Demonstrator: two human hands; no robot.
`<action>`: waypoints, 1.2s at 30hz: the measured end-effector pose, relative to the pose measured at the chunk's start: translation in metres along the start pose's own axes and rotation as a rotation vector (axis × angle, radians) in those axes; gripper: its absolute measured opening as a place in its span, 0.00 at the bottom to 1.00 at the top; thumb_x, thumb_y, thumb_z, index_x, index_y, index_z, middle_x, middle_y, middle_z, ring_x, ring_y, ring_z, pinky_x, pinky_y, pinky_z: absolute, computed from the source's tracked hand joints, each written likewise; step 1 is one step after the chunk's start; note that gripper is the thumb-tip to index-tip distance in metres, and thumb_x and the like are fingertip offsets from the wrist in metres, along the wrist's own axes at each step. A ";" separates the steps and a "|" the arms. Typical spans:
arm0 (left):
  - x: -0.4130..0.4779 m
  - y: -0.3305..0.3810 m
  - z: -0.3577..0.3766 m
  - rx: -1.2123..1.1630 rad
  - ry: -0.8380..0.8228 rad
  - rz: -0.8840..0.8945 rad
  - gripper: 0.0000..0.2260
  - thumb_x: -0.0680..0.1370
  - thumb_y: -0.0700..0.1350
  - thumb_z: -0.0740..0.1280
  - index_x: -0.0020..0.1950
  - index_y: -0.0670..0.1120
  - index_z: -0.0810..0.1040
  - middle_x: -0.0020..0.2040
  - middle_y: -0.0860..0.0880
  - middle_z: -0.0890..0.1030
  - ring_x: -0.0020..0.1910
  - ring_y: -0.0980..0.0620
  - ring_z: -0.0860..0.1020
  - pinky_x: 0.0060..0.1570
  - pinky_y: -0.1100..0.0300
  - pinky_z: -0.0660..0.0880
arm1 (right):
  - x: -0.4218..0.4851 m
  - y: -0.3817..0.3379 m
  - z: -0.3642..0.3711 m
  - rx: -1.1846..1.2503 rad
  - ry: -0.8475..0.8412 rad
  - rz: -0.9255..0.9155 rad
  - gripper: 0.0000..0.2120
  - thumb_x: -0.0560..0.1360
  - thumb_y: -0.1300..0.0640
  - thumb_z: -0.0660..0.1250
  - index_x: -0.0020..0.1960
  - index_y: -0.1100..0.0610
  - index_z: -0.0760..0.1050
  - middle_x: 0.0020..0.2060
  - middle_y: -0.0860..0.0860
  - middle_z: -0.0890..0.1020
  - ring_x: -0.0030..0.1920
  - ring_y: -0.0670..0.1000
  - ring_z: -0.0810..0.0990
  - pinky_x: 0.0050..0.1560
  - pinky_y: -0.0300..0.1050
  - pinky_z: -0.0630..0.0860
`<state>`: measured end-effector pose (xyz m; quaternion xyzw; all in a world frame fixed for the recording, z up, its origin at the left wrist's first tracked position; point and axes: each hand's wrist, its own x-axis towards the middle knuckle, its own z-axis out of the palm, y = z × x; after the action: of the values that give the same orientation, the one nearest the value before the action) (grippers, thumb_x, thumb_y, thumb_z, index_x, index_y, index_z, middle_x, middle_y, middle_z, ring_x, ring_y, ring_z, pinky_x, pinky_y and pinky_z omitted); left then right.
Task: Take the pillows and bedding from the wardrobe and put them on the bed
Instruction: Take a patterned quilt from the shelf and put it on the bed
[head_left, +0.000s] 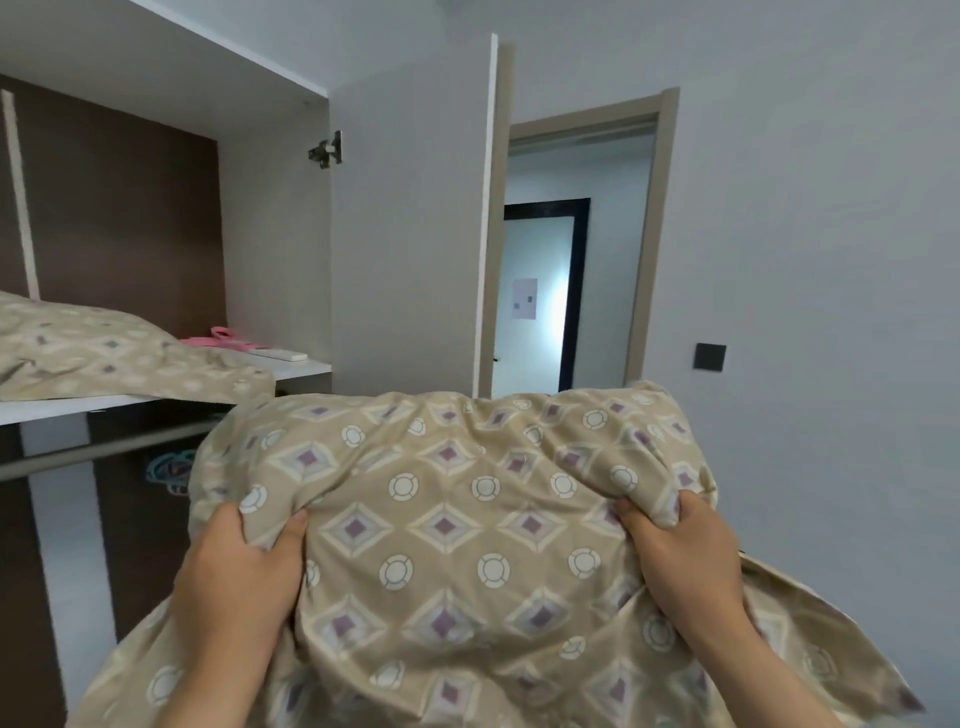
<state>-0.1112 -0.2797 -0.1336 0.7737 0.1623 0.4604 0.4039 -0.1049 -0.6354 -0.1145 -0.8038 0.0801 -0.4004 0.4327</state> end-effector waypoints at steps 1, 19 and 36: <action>-0.012 0.011 0.007 -0.018 -0.026 0.018 0.16 0.71 0.55 0.71 0.41 0.50 0.65 0.38 0.47 0.73 0.38 0.43 0.70 0.36 0.52 0.67 | -0.002 0.009 -0.019 -0.013 0.028 0.018 0.17 0.68 0.39 0.70 0.33 0.51 0.72 0.27 0.46 0.79 0.31 0.48 0.76 0.30 0.45 0.68; -0.256 0.194 0.092 -0.335 -0.590 0.286 0.15 0.72 0.58 0.68 0.45 0.50 0.69 0.41 0.46 0.77 0.38 0.43 0.73 0.36 0.51 0.73 | -0.118 0.115 -0.371 -0.361 0.488 0.304 0.17 0.68 0.38 0.68 0.36 0.51 0.73 0.31 0.46 0.79 0.33 0.48 0.75 0.31 0.46 0.66; -0.543 0.414 0.200 -0.764 -1.277 0.503 0.16 0.70 0.59 0.69 0.38 0.49 0.69 0.35 0.47 0.77 0.35 0.42 0.74 0.35 0.51 0.72 | -0.233 0.158 -0.583 -0.739 1.167 0.615 0.16 0.65 0.36 0.69 0.40 0.47 0.75 0.34 0.41 0.78 0.35 0.45 0.74 0.34 0.44 0.68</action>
<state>-0.2767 -0.9701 -0.1789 0.7095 -0.4509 0.0280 0.5408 -0.6419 -0.9897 -0.1911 -0.4956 0.6460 -0.5692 0.1146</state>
